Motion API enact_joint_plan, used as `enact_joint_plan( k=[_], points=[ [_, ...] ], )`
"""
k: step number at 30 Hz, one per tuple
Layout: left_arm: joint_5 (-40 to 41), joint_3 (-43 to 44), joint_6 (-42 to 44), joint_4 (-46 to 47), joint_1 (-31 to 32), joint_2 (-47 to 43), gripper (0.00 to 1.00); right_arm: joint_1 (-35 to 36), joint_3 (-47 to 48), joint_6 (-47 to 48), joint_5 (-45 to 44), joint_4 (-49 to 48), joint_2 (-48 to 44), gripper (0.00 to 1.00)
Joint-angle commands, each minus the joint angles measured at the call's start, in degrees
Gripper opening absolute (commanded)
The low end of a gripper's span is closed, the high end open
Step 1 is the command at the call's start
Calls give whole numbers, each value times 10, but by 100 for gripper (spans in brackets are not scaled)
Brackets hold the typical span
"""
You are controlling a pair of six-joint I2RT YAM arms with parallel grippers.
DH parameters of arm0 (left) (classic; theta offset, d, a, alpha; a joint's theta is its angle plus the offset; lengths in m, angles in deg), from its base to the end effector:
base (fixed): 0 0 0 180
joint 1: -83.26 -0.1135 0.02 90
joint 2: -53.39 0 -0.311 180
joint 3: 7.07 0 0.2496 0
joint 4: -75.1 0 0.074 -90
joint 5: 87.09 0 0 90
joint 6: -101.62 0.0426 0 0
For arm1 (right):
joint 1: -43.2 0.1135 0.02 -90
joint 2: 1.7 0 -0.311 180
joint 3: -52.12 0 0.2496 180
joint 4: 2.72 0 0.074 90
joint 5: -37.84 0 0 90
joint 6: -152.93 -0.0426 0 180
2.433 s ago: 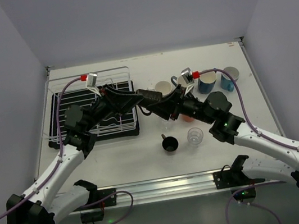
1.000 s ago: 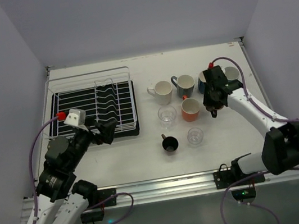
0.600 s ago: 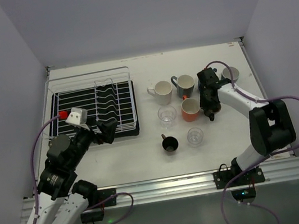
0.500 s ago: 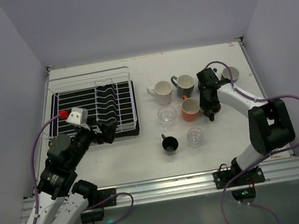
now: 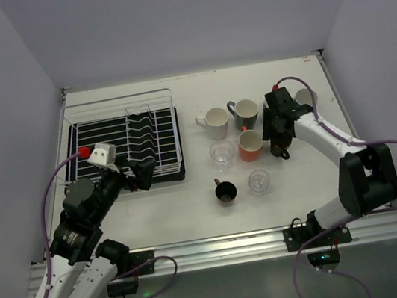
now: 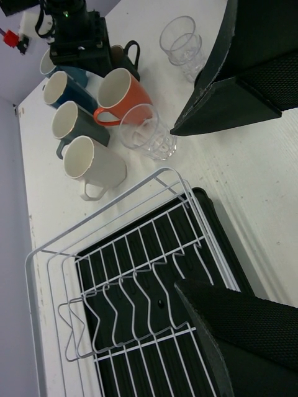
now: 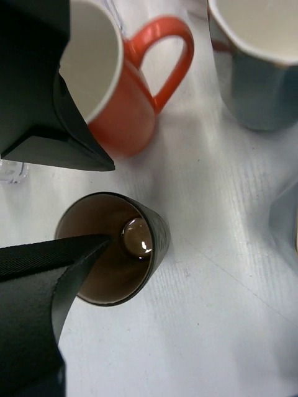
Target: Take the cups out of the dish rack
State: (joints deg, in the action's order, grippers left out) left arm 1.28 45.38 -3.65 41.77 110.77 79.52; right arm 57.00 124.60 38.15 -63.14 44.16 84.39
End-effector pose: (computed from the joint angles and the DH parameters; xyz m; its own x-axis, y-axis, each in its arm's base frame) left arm 0.0706 -0.0381 0.3469 -0.2326 -0.1757 -0.9566 0.4411 0.8575 -0.2647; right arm 0.2918 0.0633 0.2642 -0.8273 0.2205 -0.5167 0.2243 0.9729 0.0560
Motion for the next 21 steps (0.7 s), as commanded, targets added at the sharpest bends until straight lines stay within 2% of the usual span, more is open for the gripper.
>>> enact_joint_plan(
  k=[1,6,9,10,12,15,16,17,21],
  points=[
    [13,0,14,7,0,6,100,-1,7,-5,-7,0,-71,48],
    [13,14,13,6,-1,16,100,-1,-3,-6,-21,16,-178,54],
    [9,38,9,3,0,27,100,-1,-14,-3,-32,13,-242,64],
    [2,46,8,3,0,33,100,-1,-23,1,-32,8,-290,70],
    [-7,73,6,3,0,38,100,-1,-35,5,-17,-15,-346,77],
    [-14,115,3,-4,0,54,100,-1,-49,4,20,-54,-492,90],
    [-10,125,2,-6,0,55,100,-1,-52,3,29,-64,-493,95],
    [-6,143,-1,-9,0,53,100,-1,-54,3,38,-76,-547,99],
    [28,178,-6,-11,0,38,100,-1,-65,-2,69,-118,-658,99]
  ],
)
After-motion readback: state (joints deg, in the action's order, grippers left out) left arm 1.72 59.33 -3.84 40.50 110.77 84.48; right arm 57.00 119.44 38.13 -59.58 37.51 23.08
